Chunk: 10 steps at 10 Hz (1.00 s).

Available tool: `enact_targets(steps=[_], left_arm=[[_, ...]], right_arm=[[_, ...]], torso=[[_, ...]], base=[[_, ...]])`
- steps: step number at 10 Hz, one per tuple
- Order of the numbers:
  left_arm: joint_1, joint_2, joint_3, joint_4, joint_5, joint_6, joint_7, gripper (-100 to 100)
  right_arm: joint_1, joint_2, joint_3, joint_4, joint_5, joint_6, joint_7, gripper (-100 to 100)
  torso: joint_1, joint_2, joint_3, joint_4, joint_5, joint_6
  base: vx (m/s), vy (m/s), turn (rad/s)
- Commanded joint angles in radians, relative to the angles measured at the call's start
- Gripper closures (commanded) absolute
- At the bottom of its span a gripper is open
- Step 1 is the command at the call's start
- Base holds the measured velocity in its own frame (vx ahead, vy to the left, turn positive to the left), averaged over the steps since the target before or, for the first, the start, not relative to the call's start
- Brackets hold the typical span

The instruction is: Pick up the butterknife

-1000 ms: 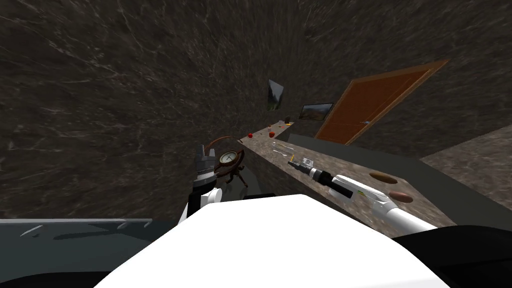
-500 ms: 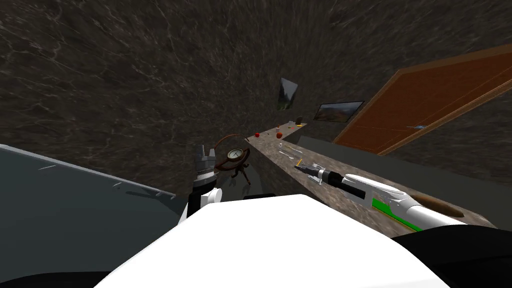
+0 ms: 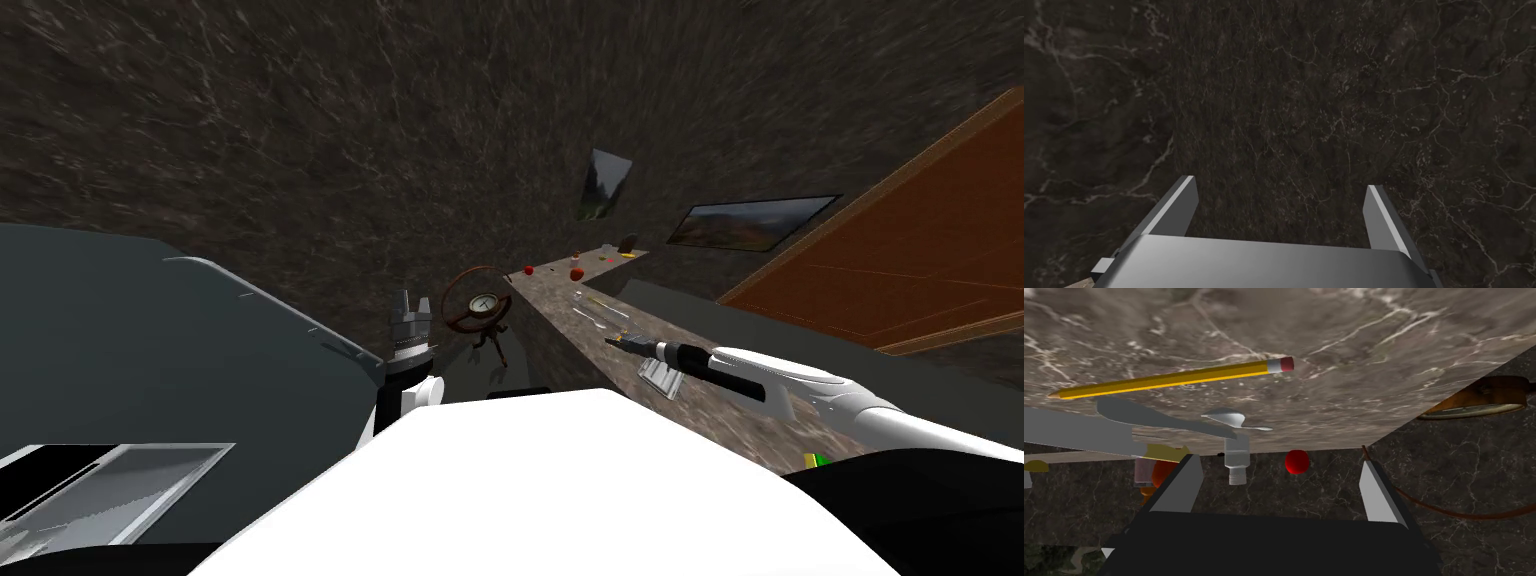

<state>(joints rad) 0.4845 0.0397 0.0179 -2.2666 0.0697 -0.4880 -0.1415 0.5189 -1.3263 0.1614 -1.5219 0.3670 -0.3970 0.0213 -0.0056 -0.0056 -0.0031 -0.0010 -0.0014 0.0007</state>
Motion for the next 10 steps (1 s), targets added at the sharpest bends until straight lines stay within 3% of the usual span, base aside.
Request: enact_targets(steps=[1, 2, 6, 10], left_arm=[[0.000, 0.000, 0.000, 0.000, 0.000, 0.000, 0.000, 0], [0.000, 0.000, 0.000, 0.000, 0.000, 0.000, 0.000, 0], [0.000, 0.000, 0.000, 0.000, 0.000, 0.000, 0.000, 0], [0.000, 0.000, 0.000, 0.000, 0.000, 0.000, 0.000, 0]], right_arm=[[0.018, -0.039, 0.000, 0.050, 0.018, -0.027, -0.006, -100], [0.018, -0.039, 0.000, 0.056, 0.018, -0.027, -0.006, -100], [0.064, -0.103, 0.002, 0.159, 0.056, -0.085, -0.036, -100], [0.110, -0.124, -0.002, 0.238, 0.084, -0.149, -0.072, -100]], torso=[[0.000, 0.000, 0.000, 0.000, 0.000, 0.000], [0.000, -0.001, 0.000, 0.000, 0.000, 0.000], [0.001, -0.002, -0.001, 0.000, 0.000, 0.000], [0.001, -0.004, -0.002, -0.001, 0.000, 0.001]], base=[[0.037, -0.051, 0.321], [0.033, -0.034, 0.105], [0.054, -0.032, 0.289], [0.081, -0.053, 0.228]])
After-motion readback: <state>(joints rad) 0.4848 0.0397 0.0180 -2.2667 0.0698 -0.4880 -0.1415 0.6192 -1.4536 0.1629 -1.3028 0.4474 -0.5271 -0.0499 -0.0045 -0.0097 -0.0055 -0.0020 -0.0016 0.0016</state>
